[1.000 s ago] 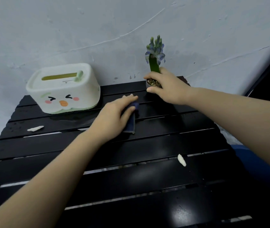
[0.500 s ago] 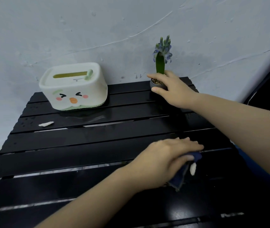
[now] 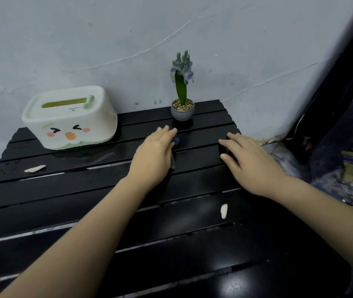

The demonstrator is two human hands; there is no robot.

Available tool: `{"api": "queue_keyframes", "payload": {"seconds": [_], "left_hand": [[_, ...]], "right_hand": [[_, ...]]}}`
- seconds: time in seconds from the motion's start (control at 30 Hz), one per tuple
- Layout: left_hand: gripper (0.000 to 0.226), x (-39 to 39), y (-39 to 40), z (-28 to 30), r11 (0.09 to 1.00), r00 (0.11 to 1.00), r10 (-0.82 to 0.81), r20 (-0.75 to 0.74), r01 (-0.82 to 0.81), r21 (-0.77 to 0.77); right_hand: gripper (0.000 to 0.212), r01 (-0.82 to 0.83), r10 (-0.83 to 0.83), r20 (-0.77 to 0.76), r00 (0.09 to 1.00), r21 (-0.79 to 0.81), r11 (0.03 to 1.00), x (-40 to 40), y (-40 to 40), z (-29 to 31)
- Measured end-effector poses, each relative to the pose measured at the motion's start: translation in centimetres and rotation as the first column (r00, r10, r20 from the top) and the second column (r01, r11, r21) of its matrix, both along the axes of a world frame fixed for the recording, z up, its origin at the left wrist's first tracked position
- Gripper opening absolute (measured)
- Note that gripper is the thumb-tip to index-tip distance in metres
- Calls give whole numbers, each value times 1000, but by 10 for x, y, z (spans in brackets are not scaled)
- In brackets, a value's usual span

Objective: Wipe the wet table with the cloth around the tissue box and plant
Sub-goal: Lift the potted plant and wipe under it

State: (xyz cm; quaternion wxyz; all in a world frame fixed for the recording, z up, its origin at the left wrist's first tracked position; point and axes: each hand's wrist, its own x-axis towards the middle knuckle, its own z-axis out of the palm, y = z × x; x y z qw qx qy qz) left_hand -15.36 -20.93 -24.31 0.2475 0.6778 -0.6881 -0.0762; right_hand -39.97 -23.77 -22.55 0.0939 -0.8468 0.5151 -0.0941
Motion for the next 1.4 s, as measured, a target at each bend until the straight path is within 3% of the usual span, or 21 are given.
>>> {"api": "queue_keyframes", "payload": {"seconds": [0.13, 0.2, 0.27, 0.33, 0.4, 0.5, 0.67, 0.87, 1.27, 1.4], "left_hand": [[37, -28, 14, 10, 945, 944, -328, -44, 328, -13], [35, -34, 14, 16, 923, 907, -383, -178, 383, -32], [34, -37, 1, 23, 957, 901, -291, -322, 277, -89], [38, -45, -15, 28, 988, 919, -139, -370, 103, -118], [46, -59, -30, 22, 993, 954, -121, -276, 117, -33], [54, -81, -45, 1, 977, 978, -192, 81, 183, 108], [51, -96, -69, 4, 971, 972, -227, 60, 221, 94], [39, -92, -61, 5, 922, 917, -384, -109, 386, 2], [29, -71, 6, 19, 884, 860, -452, -236, 468, 12], [26, -58, 36, 27, 892, 770, -352, -532, 448, 59]], "right_hand": [[46, 12, -12, 14, 1000, -14, 1000, 2, 3, -1], [46, 11, -11, 10, 1000, -26, 1000, 1, 7, 1], [44, 10, -9, 11, 1000, -45, 999, -3, 12, 2], [42, 23, -22, 16, 1000, -44, 999, -9, 17, 4], [41, 36, -35, 24, 999, -45, 998, -14, 21, 5], [41, 19, -17, 32, 999, -59, 998, -21, 24, 6], [40, -2, 4, 31, 1000, -75, 997, -23, 26, 3], [39, -21, 24, 41, 999, -71, 997, -27, 29, 5], [29, 21, -20, 10, 1000, -25, 999, -29, 43, 11], [24, 31, -29, 45, 999, -53, 998, -14, 38, 18]]}}
